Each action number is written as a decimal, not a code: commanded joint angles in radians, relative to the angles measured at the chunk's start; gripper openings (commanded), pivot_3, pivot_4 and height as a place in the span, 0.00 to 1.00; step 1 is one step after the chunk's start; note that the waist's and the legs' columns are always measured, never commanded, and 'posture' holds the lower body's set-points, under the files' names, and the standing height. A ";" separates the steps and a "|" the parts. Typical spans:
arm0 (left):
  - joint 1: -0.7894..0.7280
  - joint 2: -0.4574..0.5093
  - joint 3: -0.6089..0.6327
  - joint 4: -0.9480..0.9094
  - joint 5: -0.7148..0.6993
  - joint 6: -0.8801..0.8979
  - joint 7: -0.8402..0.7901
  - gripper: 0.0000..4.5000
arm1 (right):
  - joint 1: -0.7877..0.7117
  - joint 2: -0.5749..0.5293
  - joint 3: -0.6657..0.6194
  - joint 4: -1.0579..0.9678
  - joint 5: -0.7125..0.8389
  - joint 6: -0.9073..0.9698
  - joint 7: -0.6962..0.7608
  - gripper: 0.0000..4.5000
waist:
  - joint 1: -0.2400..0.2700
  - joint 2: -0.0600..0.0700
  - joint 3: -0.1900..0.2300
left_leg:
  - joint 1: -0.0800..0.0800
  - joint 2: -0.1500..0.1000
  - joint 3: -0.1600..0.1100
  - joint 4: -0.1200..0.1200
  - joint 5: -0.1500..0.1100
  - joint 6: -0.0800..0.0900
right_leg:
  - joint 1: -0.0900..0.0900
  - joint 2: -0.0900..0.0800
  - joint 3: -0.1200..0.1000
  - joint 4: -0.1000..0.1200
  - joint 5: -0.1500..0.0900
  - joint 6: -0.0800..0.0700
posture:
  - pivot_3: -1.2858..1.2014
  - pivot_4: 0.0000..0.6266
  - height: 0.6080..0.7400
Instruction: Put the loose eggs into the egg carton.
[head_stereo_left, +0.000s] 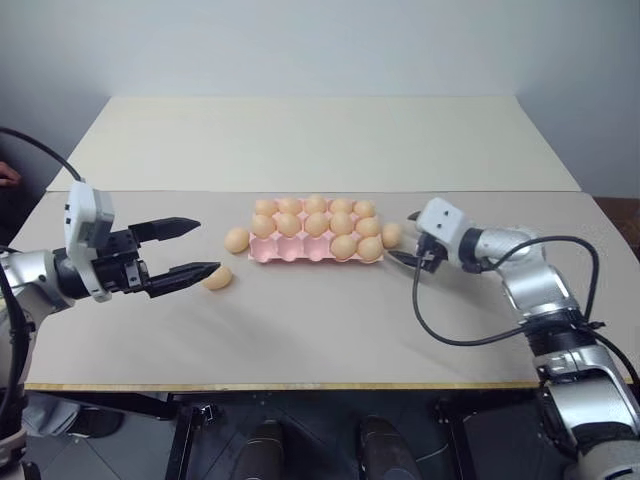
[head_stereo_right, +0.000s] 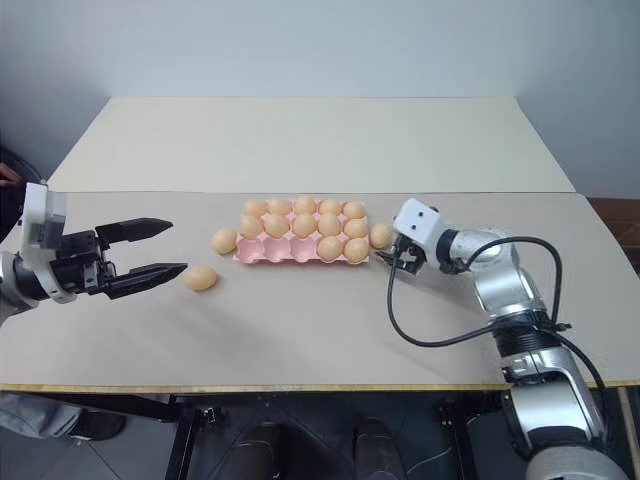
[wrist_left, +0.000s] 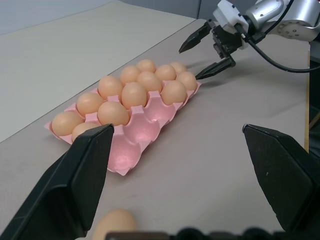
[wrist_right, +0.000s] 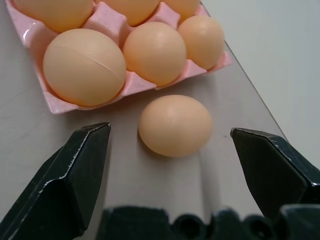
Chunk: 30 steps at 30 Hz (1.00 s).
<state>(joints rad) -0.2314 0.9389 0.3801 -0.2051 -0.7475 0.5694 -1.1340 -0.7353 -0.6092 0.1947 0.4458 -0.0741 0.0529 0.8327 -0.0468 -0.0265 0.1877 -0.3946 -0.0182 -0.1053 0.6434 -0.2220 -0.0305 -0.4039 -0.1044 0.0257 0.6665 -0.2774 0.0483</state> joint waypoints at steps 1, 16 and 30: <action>-0.009 0.009 0.025 -0.012 -0.004 -0.024 -0.012 1.00 | -0.059 0.022 0.009 0.091 -0.051 -0.068 -0.055 1.00 | 0.000 0.000 0.000 | 0.000 0.000 0.000 0.000 0.000 0.000 | 0.000 0.000 0.000 0.000 0.000 0.000 | 0.52 0.24 1.00; -0.020 0.023 0.028 -0.013 -0.008 -0.020 -0.034 1.00 | -0.095 0.096 -0.015 0.208 -0.063 -0.128 -0.119 0.57 | -0.010 0.000 0.000 | 0.000 0.000 0.000 0.000 0.000 0.000 | 0.000 0.000 0.001 0.000 0.000 0.000 | 0.52 0.24 1.00; -0.072 0.007 -0.024 0.034 0.027 -0.034 -0.033 1.00 | -0.021 0.025 -0.107 -0.314 -0.043 0.244 -0.168 0.57 | -0.023 0.000 0.000 | 0.001 0.001 0.001 0.000 0.000 0.000 | -0.001 0.002 0.003 0.003 0.000 0.000 | 0.52 0.24 1.00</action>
<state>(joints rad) -0.2840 0.9428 0.3498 -0.1744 -0.7228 0.5494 -1.1613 -0.7273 -0.6023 0.1009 0.2228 -0.1422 0.2447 0.6675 -0.0695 -0.0263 0.1878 -0.3934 -0.0174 -0.1046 0.6432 -0.2219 -0.0306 -0.4052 -0.1022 0.0288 0.6701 -0.2772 0.0482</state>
